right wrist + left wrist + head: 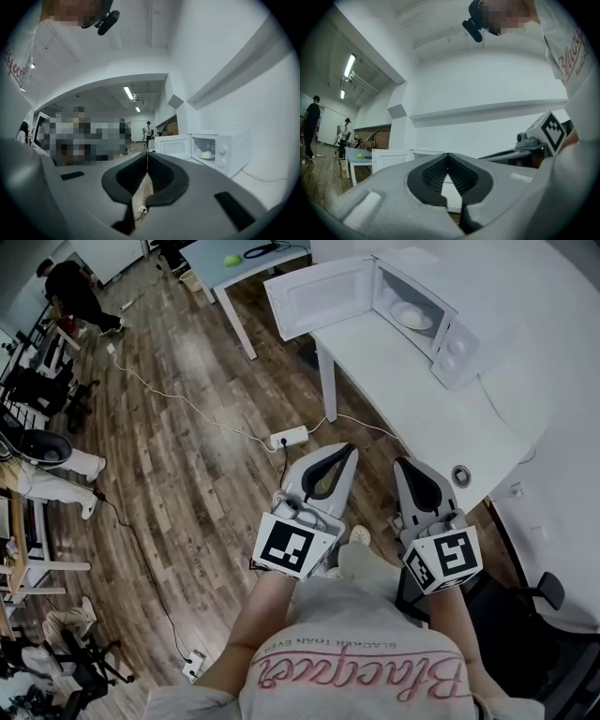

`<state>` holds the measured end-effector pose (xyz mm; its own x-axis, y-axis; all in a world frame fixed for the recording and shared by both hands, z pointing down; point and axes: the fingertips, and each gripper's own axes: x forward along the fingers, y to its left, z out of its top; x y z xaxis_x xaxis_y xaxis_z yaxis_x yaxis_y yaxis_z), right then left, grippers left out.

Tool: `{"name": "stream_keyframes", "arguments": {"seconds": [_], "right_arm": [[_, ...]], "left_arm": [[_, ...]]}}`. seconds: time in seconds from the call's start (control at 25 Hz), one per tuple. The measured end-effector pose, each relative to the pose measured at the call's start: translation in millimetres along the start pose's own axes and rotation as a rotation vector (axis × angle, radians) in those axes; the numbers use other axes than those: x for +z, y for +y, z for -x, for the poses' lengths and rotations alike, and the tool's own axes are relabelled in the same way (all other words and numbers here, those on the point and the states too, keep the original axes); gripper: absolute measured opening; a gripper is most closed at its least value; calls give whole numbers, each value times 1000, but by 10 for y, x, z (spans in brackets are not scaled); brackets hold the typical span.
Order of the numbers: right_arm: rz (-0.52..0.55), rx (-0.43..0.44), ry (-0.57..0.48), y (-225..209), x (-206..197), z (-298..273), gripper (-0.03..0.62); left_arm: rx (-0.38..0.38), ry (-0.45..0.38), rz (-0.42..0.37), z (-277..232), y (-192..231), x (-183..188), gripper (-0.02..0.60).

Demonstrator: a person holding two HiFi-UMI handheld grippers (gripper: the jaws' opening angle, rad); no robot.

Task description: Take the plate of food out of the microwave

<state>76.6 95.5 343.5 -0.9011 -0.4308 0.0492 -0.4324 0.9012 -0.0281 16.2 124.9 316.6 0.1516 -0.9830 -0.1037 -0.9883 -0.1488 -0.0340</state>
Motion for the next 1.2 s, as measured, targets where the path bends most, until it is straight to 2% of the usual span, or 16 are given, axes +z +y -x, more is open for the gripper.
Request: {"name": "stream_keyframes", "arguments": {"seconds": [0.36, 0.84, 1.2], "right_arm": [[-12, 23, -6, -340, 108, -378, 12], [-9, 74, -10, -841, 166, -757, 12], [-1, 133, -12, -969, 217, -872, 12]], "left_arm": [[-19, 22, -14, -518, 137, -15, 5], [20, 32, -26, -1098, 342, -69, 5], [47, 29, -30, -1326, 377, -56, 5]]}}
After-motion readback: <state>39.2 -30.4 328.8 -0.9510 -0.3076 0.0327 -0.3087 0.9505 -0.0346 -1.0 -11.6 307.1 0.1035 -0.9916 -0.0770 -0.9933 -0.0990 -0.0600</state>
